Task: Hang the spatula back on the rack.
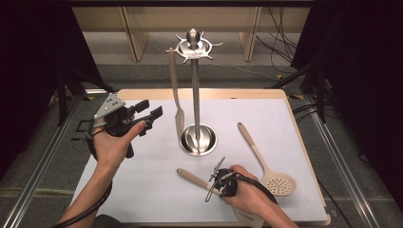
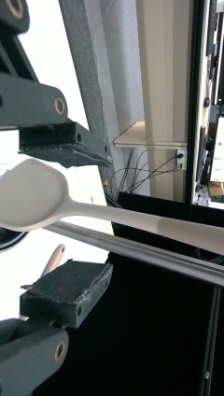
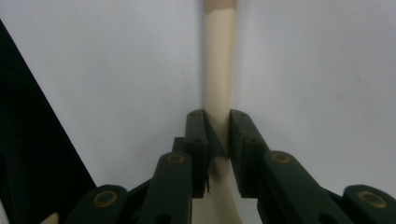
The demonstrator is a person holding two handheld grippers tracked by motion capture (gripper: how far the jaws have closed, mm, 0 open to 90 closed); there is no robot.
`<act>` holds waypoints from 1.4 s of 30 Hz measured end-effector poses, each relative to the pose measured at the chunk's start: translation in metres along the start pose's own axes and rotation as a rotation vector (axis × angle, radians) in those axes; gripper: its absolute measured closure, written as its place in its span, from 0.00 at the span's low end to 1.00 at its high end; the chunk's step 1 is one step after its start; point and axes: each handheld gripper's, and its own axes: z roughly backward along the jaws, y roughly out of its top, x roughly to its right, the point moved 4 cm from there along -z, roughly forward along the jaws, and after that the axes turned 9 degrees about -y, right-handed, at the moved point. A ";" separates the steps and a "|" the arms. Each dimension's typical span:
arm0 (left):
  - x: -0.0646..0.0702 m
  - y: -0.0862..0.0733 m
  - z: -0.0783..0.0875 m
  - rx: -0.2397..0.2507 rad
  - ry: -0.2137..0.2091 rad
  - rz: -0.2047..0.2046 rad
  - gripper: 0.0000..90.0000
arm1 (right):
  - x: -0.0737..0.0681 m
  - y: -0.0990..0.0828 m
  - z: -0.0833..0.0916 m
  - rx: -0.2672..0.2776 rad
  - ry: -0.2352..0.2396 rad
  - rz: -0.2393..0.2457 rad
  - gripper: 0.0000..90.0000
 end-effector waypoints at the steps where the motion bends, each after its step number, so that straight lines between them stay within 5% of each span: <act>1: -0.001 0.000 0.000 0.000 0.001 0.002 0.45 | 0.001 -0.001 0.000 0.013 0.004 0.007 0.88; 10: 0.001 -0.001 0.002 -0.002 -0.007 -0.007 0.45 | 0.009 -0.010 0.007 0.154 0.024 -0.077 0.88; 22: 0.011 0.002 0.001 0.010 -0.041 -0.031 0.45 | 0.028 -0.009 0.037 0.401 -0.010 -0.189 0.88; 29: 0.019 -0.001 -0.003 0.002 -0.061 -0.042 0.45 | 0.031 -0.011 0.049 0.461 -0.041 -0.249 0.88; 31: 0.024 -0.003 -0.004 -0.010 -0.071 -0.033 0.45 | 0.034 -0.008 0.049 0.532 -0.050 -0.213 0.88; 34: 0.027 -0.007 -0.007 -0.020 -0.081 -0.029 0.45 | 0.033 -0.008 0.053 0.539 -0.052 -0.250 0.88; 42: 0.037 -0.010 -0.013 -0.028 -0.113 -0.026 0.45 | 0.038 -0.006 0.062 0.603 -0.082 -0.242 0.88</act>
